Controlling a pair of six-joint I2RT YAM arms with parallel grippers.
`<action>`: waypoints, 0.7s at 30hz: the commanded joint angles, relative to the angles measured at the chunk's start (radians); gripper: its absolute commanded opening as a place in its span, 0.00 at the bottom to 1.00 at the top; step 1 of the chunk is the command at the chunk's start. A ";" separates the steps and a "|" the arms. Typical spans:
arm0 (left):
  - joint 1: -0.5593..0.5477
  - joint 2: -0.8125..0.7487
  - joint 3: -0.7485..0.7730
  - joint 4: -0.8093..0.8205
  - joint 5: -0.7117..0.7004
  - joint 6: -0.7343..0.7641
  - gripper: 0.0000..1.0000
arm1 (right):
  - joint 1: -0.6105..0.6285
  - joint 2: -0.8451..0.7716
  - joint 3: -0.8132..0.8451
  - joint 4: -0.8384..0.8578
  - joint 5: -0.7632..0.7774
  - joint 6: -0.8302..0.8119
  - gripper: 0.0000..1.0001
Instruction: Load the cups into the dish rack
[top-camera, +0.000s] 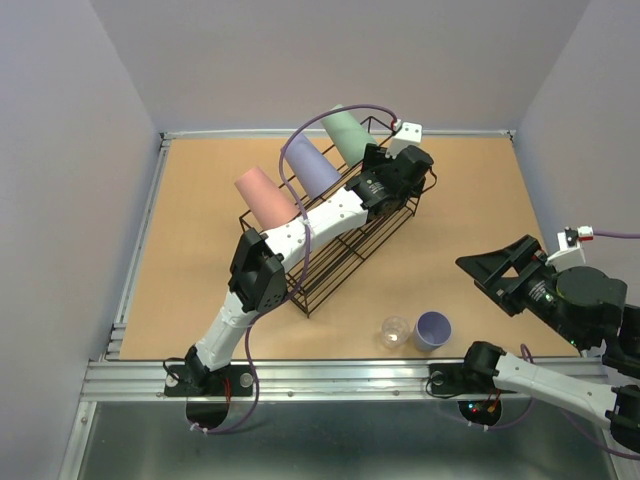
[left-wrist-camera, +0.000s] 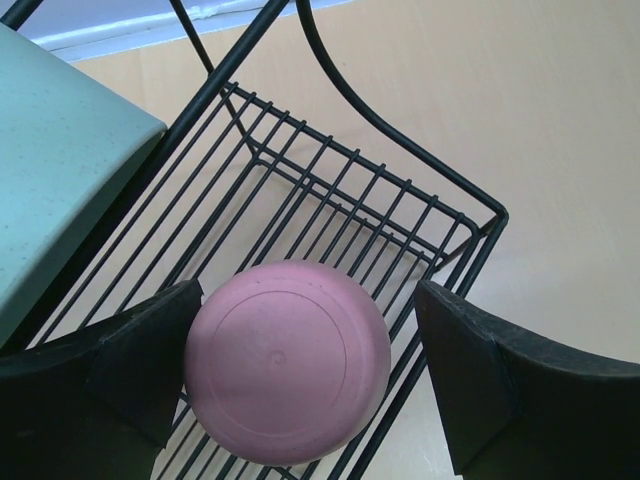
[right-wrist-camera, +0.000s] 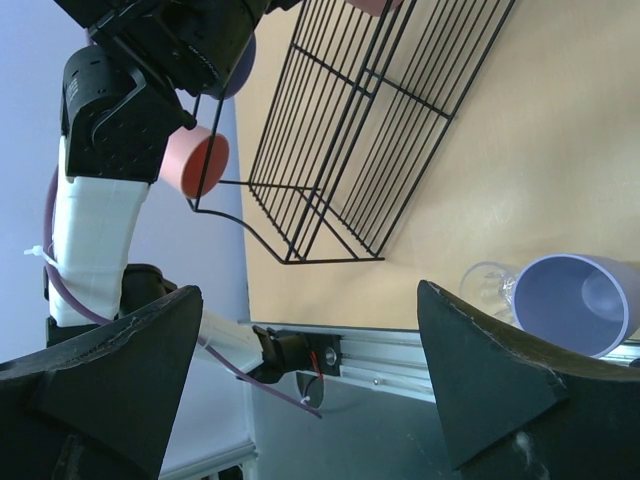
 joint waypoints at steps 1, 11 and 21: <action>0.000 -0.054 0.006 -0.004 -0.007 -0.004 0.99 | 0.005 -0.013 -0.014 0.046 0.018 0.000 0.92; -0.006 -0.103 0.022 -0.014 0.023 -0.027 0.99 | 0.005 -0.014 -0.031 0.062 0.018 -0.005 0.92; -0.042 -0.157 0.020 -0.060 0.006 -0.030 0.99 | 0.006 0.001 -0.050 0.098 0.002 -0.015 0.93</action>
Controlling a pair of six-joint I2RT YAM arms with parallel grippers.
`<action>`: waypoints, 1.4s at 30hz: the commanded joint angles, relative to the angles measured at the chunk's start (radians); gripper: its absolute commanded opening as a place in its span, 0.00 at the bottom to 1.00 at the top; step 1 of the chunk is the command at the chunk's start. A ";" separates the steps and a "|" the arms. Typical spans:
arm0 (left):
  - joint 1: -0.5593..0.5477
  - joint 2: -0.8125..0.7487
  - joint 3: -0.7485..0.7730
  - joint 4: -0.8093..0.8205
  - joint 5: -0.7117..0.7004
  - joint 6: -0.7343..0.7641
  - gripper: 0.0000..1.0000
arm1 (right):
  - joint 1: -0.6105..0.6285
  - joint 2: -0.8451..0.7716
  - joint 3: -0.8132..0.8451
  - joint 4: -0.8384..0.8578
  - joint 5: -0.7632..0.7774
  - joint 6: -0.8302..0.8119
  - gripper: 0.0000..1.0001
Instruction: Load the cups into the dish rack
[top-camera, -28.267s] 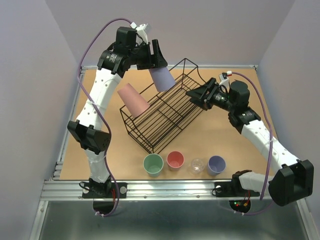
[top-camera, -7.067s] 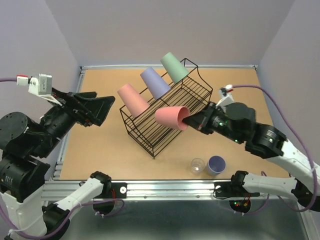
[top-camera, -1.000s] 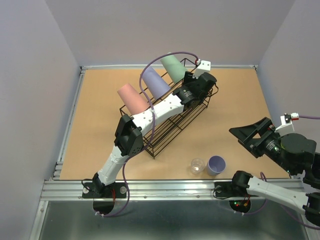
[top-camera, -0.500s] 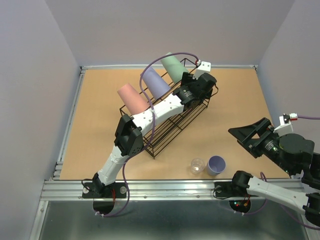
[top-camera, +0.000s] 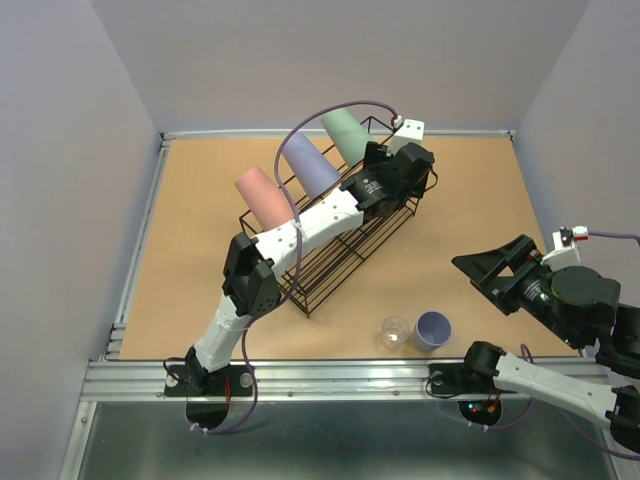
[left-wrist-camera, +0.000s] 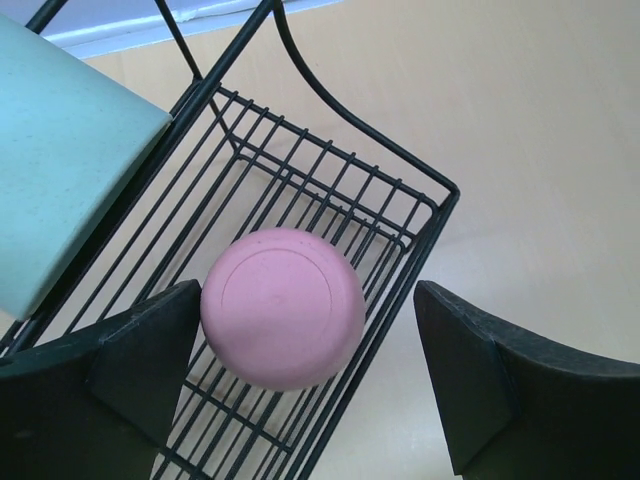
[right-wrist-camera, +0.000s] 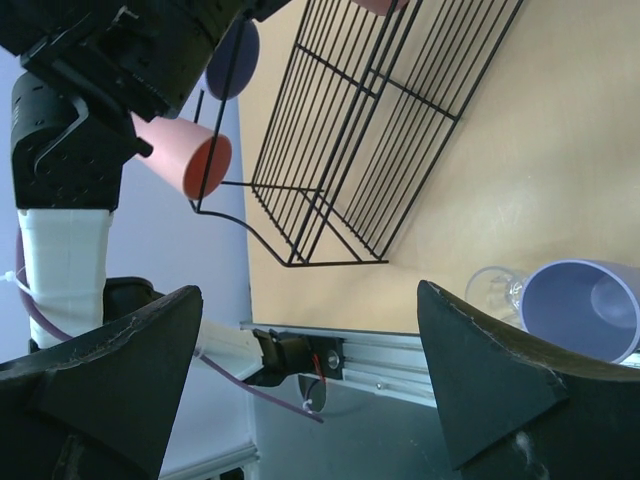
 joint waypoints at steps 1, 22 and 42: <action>-0.030 -0.112 0.018 -0.027 -0.042 -0.015 0.99 | 0.005 0.008 -0.020 0.068 0.000 -0.013 0.92; -0.227 -0.449 -0.076 -0.191 -0.128 -0.131 0.99 | 0.005 0.318 -0.075 -0.100 -0.084 -0.044 0.84; -0.450 -0.838 -0.532 -0.214 -0.137 -0.438 0.99 | 0.006 0.332 -0.445 0.081 -0.215 -0.015 0.61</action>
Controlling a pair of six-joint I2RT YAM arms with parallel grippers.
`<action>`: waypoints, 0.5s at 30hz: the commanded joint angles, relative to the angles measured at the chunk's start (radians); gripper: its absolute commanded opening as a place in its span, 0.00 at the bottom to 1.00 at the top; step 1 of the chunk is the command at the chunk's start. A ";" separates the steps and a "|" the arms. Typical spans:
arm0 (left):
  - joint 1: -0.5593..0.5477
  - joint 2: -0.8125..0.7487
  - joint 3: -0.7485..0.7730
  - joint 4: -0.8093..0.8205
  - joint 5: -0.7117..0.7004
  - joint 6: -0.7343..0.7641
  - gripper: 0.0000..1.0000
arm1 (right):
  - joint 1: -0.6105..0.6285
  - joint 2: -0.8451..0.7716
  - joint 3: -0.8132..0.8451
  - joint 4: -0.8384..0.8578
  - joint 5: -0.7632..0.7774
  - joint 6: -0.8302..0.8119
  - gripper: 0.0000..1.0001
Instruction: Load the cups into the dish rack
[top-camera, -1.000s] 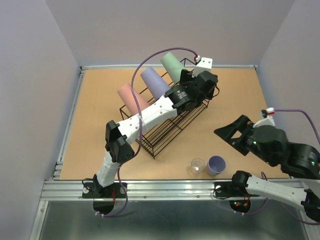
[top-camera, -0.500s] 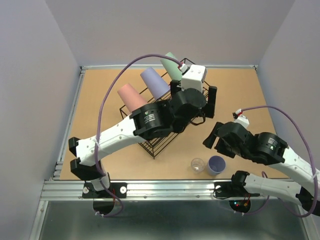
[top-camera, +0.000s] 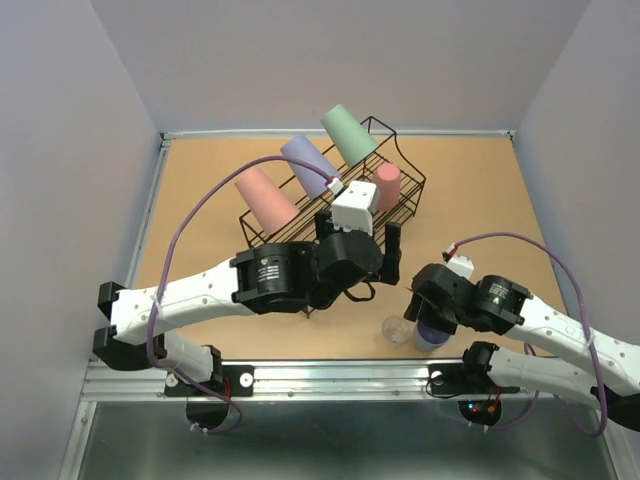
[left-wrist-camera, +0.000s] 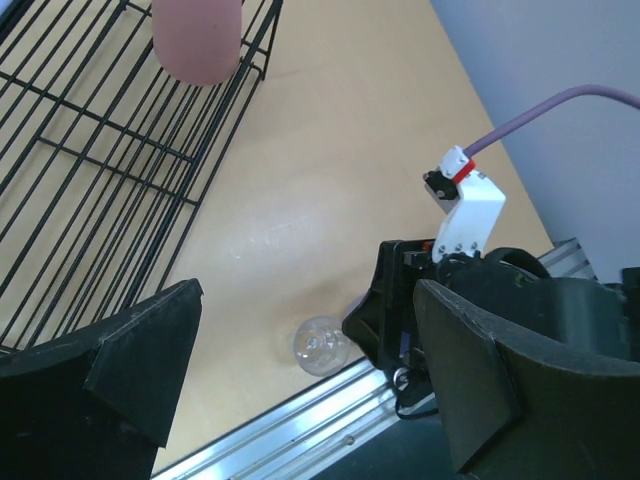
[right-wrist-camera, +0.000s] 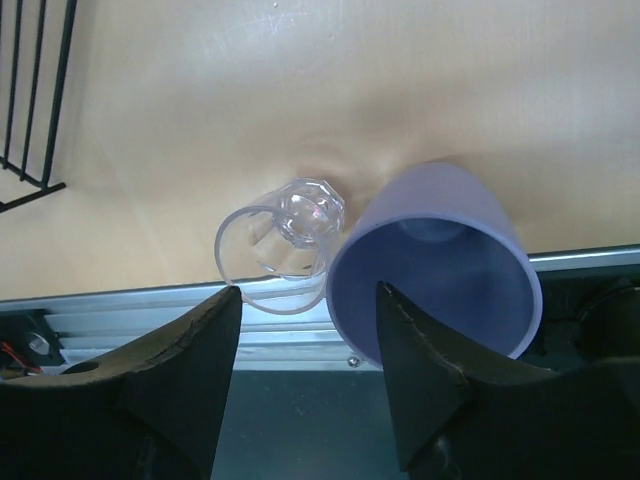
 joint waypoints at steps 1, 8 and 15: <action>-0.012 -0.106 -0.030 0.021 -0.047 -0.076 0.99 | 0.005 0.018 -0.034 0.088 -0.005 -0.001 0.58; -0.033 -0.149 -0.068 -0.014 -0.064 -0.129 0.99 | 0.005 0.052 -0.085 0.128 -0.021 0.006 0.41; -0.041 -0.172 -0.088 -0.010 -0.058 -0.138 0.99 | 0.006 0.062 -0.116 0.131 -0.028 0.022 0.30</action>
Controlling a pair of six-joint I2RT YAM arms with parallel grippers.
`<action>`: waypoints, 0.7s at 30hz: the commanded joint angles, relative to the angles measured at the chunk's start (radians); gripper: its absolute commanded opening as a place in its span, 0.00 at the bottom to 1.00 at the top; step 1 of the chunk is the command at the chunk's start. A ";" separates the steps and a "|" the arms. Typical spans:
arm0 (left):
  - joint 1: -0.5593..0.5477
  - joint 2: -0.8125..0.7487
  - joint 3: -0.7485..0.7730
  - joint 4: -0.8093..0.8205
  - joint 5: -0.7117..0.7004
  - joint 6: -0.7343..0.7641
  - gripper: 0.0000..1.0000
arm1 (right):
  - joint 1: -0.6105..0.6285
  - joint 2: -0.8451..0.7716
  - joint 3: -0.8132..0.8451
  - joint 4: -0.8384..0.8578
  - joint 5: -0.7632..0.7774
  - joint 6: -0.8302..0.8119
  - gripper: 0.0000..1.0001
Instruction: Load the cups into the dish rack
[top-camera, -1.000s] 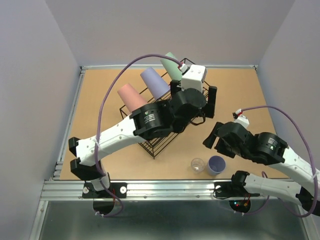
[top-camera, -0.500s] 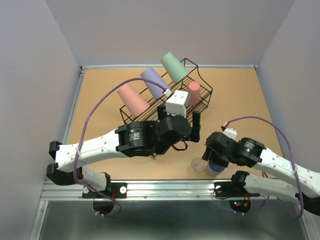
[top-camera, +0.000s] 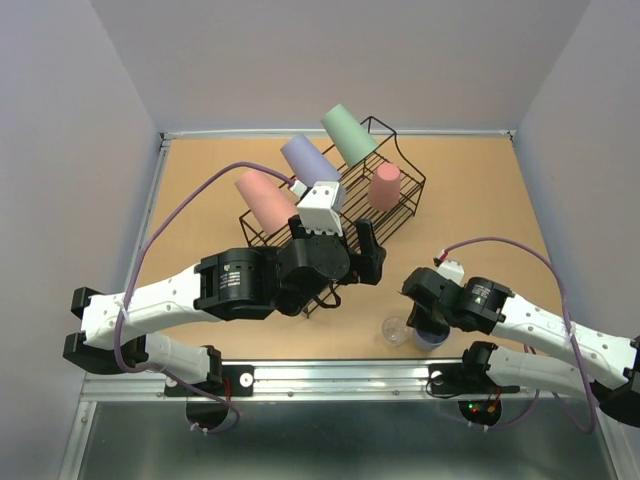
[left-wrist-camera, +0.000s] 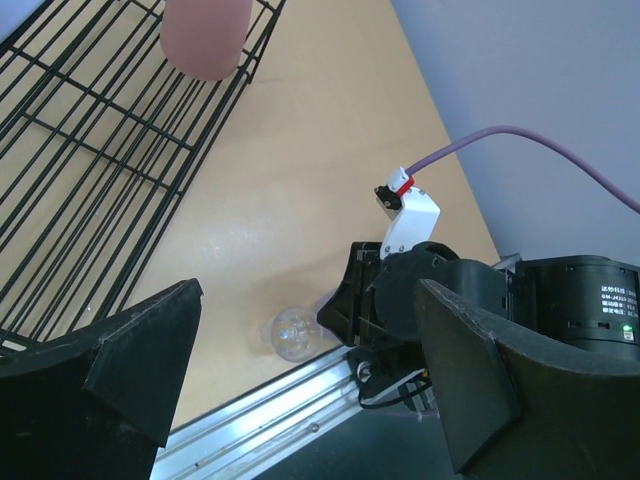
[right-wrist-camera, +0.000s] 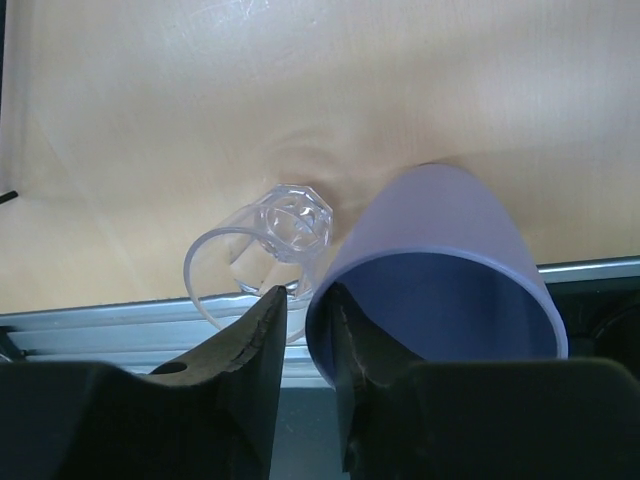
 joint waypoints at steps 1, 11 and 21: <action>-0.009 -0.026 -0.018 0.001 -0.030 -0.023 0.99 | 0.006 0.008 -0.026 0.034 -0.005 0.019 0.29; -0.009 -0.042 -0.017 -0.007 -0.010 -0.003 0.99 | 0.005 0.008 0.006 -0.004 0.014 0.042 0.01; -0.009 -0.045 0.064 0.044 0.013 0.063 0.99 | 0.005 0.045 0.426 -0.154 0.170 0.016 0.00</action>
